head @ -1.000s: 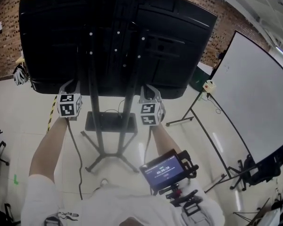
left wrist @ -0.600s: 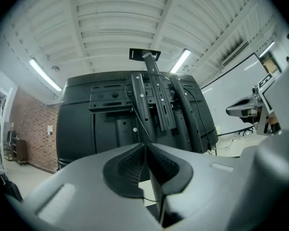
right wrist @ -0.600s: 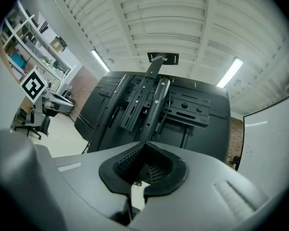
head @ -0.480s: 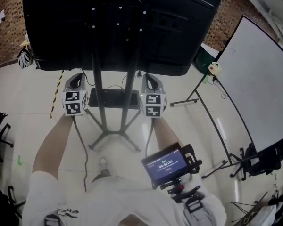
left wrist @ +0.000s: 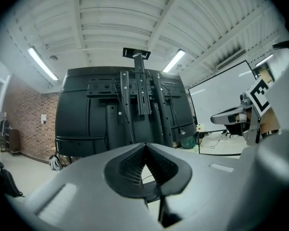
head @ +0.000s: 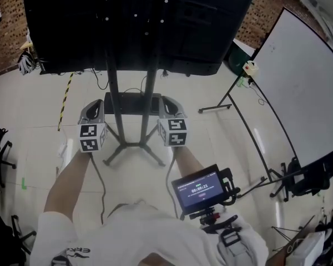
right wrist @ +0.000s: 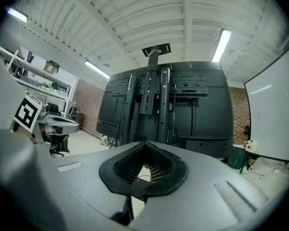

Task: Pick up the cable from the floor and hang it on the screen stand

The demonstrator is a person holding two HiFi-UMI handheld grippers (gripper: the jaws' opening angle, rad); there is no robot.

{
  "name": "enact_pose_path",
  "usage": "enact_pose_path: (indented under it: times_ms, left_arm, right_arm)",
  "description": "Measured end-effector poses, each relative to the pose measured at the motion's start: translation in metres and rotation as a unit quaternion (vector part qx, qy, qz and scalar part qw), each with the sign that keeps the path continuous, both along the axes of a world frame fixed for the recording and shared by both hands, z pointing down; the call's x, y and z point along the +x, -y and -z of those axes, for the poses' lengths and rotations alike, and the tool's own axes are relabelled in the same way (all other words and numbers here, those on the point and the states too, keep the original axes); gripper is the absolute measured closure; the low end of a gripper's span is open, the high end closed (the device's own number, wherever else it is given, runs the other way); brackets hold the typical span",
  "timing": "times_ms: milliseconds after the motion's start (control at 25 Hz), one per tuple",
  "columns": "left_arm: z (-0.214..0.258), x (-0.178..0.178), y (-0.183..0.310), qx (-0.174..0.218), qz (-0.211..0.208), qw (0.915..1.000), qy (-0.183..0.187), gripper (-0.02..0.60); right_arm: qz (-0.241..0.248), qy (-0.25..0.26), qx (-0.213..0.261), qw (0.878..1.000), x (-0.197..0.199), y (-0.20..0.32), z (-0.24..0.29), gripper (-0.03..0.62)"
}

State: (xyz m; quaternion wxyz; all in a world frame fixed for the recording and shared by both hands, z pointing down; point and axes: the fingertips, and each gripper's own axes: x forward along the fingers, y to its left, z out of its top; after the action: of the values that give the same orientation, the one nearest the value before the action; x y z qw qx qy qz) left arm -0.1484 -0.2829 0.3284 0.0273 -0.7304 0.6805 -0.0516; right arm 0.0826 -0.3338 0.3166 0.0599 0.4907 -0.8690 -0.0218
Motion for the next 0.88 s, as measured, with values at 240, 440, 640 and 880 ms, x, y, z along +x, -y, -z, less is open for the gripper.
enact_pose_path:
  times_ms: [240,440,640,880]
  left_arm:
    - [-0.018,0.001,-0.040,-0.003,-0.020,0.9998,-0.008,0.578]
    - [-0.036,-0.007,-0.082,-0.018,-0.033,0.9993,-0.005,0.579]
    - [-0.055,-0.011,-0.133,-0.028,-0.042,0.9987,0.002,0.580]
    - [-0.071,-0.010,-0.193,-0.032,-0.059,0.9976,-0.016,0.580]
  right_arm:
    - [0.003,-0.006,-0.016,1.000,-0.012,-0.045,-0.018,0.582]
    - [0.002,-0.018,-0.030,0.999,-0.026,-0.092,-0.029,0.582]
    - [0.003,-0.013,-0.035,0.999,-0.040,-0.150,-0.041,0.582]
    - [-0.006,-0.006,-0.045,0.999,-0.045,-0.219,-0.057,0.582]
